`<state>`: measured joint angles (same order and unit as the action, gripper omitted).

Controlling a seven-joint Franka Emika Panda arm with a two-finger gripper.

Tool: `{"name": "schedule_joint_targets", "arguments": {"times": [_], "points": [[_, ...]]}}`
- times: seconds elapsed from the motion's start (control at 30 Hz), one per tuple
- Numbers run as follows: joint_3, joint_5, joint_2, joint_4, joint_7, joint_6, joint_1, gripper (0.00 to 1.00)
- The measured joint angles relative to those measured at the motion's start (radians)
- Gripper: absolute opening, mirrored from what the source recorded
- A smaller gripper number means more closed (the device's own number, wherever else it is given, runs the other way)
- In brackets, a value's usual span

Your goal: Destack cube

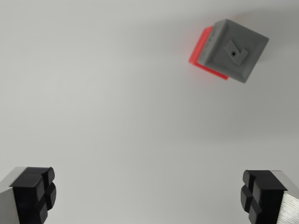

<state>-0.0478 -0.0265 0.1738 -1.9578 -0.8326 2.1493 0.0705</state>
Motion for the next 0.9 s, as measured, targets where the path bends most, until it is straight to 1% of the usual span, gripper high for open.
{"name": "schedule_joint_targets", "arguments": {"times": [0.43, 0.9], "points": [[-0.02, -0.004, 0.068, 0.005, -0.057, 0.058, 0.011, 1.0], [-0.043, -0.02, 0.167, 0.032, -0.127, 0.121, 0.027, 1.0]]}}
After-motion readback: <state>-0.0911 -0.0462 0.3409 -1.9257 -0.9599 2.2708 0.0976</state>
